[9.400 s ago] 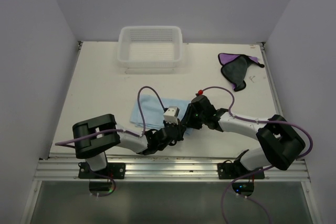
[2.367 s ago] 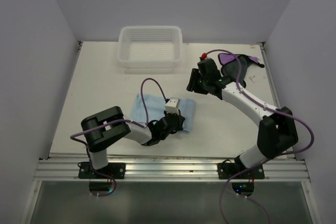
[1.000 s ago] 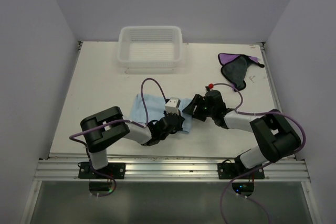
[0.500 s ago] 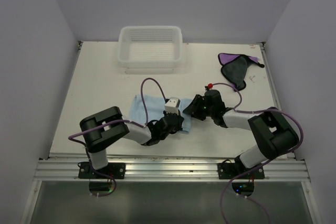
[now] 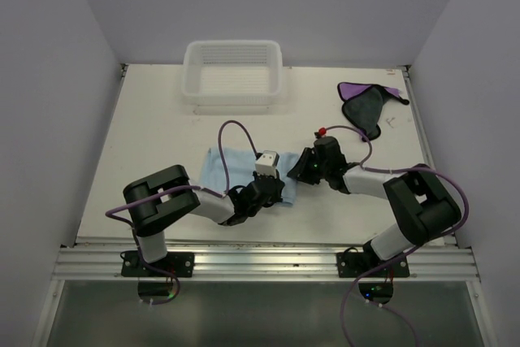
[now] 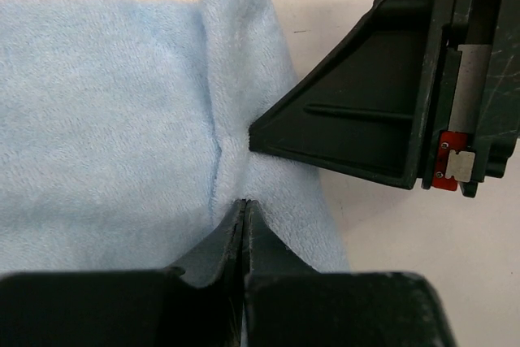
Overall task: Roll the towels
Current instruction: Roll the towel
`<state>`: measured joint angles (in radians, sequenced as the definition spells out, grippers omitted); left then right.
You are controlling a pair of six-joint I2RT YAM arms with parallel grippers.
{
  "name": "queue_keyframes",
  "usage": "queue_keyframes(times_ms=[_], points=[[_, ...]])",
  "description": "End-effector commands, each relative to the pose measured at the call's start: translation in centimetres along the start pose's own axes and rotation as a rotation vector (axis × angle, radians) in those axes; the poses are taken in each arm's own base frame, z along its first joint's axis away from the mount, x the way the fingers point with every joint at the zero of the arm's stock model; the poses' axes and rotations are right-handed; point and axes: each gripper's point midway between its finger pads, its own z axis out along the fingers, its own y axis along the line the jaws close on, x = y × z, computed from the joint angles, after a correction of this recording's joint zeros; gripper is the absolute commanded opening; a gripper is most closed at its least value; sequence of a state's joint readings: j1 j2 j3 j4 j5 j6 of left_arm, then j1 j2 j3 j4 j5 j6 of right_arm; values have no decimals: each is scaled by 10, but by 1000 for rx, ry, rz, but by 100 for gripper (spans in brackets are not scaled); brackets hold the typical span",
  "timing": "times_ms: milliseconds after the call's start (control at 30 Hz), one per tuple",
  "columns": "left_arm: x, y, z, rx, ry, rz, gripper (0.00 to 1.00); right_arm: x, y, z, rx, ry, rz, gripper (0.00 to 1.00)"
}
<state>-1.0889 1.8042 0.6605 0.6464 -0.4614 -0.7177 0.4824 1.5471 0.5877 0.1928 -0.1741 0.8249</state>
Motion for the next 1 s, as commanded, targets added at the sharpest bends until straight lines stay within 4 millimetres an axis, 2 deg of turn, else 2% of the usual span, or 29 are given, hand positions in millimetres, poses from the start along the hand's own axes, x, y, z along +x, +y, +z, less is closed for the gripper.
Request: queue_keyframes(times_ms=[0, 200, 367, 400, 433, 700, 967], points=[[-3, -1, -4, -11, 5, 35, 0, -4, -22, -2, 118, -6, -58, 26], [-8, -8, -4, 6, -2, 28, 0, -21, -15, -14, 139, -51, -108, 24], [-15, -12, -8, 18, -14, 21, 0, -27, -16, -29, 191, -46, -174, 22], [-16, -12, -9, 17, -17, 22, 0, -27, -23, -32, 229, -39, -182, 22], [-16, -12, -10, 16, -16, 25, 0, -33, -21, -36, 239, -56, -202, 22], [-24, -13, -17, 27, -32, 9, 0, -41, -36, -62, 372, -60, -281, 22], [-39, -26, -23, 71, -58, -28, 0, -40, -44, -70, 452, -40, -365, 23]])
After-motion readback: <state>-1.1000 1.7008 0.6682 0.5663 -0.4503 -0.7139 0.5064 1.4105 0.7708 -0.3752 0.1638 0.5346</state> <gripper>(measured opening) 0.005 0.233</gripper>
